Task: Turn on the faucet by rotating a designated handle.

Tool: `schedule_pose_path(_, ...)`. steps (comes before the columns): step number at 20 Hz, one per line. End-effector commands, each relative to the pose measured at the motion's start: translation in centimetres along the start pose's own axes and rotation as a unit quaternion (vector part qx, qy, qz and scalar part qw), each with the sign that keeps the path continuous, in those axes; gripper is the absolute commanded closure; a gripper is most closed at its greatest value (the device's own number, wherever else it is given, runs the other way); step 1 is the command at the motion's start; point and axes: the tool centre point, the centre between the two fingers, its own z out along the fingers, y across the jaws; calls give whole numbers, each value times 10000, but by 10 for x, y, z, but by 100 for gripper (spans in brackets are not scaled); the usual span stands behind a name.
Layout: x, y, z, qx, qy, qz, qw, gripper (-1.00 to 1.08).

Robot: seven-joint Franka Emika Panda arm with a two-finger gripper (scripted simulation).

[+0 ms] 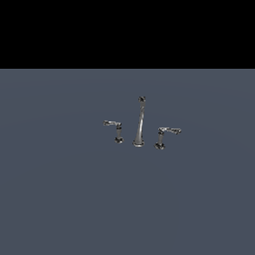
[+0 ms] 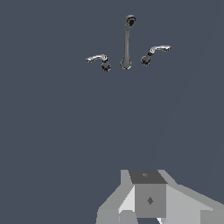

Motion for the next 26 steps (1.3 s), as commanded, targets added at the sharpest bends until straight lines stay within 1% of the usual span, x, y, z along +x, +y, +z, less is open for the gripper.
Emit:
schedule_pose_path(1,5,-11,13,1,-4,278,9996,108)
schedule_pose_path(7,21,-34,42,-3,-15,918,9958,108)
schedule_pose_path(13,39,-55,70,-5,-27,1537,9881,108)
schedule_pose_path(19,59,-73,98,-8,-37,2125,9771,108)
schedule_pose_path(26,84,-90,128,-14,-47,2770,9608,108)
